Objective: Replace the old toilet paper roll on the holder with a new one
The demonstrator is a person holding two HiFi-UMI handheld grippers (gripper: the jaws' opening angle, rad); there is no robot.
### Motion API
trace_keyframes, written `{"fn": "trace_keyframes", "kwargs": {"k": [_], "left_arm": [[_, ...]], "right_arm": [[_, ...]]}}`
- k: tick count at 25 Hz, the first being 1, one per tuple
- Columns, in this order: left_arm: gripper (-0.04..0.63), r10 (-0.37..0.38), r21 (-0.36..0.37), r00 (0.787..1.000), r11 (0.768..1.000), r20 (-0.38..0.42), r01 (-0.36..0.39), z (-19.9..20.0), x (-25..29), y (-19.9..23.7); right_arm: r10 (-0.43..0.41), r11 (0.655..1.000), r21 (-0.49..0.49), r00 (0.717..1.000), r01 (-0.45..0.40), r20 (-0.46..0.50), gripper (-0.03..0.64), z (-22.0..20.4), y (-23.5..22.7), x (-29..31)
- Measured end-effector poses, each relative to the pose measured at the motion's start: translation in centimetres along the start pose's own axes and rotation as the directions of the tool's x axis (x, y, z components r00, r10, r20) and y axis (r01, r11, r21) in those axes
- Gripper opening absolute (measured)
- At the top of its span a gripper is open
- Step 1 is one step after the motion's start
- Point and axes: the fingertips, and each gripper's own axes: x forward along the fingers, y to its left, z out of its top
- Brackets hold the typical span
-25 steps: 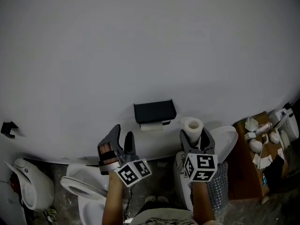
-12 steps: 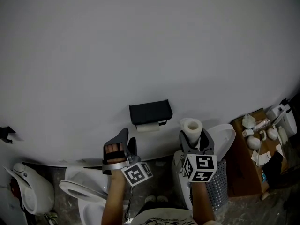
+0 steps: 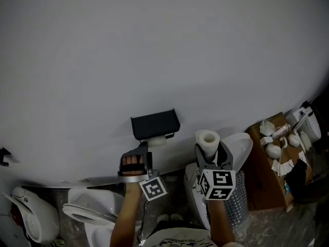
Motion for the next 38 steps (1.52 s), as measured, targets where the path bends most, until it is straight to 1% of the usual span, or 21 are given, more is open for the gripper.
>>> {"fn": "trace_keyframes", "kwargs": {"k": [3,7,12,14,16,19,24,28,34,38], "left_arm": [[0.265,-0.006,-0.002,1.0,1.0,-0.006,0.006,0.2,1.1,-0.2],[0.265,-0.006,0.021,1.0,1.0,-0.015,0.006,0.7,2.6,-0.2],[0.261,-0.038,0.016,0.999,0.999,-0.031,0.039,1.0,3.7,-0.8],[0.244,-0.023,0.029,0.999,0.999,-0.038,0.024,1.1,3.9,-0.7],[0.184,0.008,0.044,0.999,0.999,-0.043,-0.006,1.3,4.1,-0.4],[0.179,0.015,0.057,0.999,0.998,-0.048,-0.013,1.7,4.3,-0.4],[0.177,0.012,0.035,1.0,0.999,-0.009,-0.011,3.7,4.6,-0.2],[0.176,0.002,0.038,1.0,0.999,0.024,-0.003,6.1,5.1,-0.2],[0.176,0.001,0.048,0.995,0.999,0.103,-0.006,10.8,5.5,-0.5],[0.176,-0.011,0.04,0.984,0.999,0.177,0.004,14.2,5.2,-0.6]], "right_arm": [[-0.019,1.0,0.0,1.0,0.019,-0.004,0.304,-0.2,-0.9,-0.1],[-0.045,0.999,0.003,0.999,0.045,-0.015,0.305,-0.6,-2.3,0.0],[-0.07,0.998,0.006,0.997,0.07,-0.024,0.305,-0.8,-3.7,-0.1],[-0.08,0.997,0.006,0.996,0.08,-0.027,0.305,-0.9,-4.3,-0.1],[-0.092,0.996,0.008,0.995,0.093,-0.03,0.305,-1.0,-5.0,-0.2],[-0.109,0.994,0.01,0.993,0.11,-0.035,0.305,-1.3,-6.0,-0.4],[-0.134,0.991,0.012,0.99,0.135,-0.045,0.305,-1.8,-7.5,-1.0],[-0.158,0.987,0.012,0.986,0.159,-0.05,0.305,-1.9,-9.0,-1.6],[-0.215,0.976,0.014,0.975,0.216,-0.052,0.305,-2.2,-11.8,-3.2],[-0.251,0.968,0.017,0.966,0.252,-0.059,0.305,-2.5,-13.5,-4.2]]}}
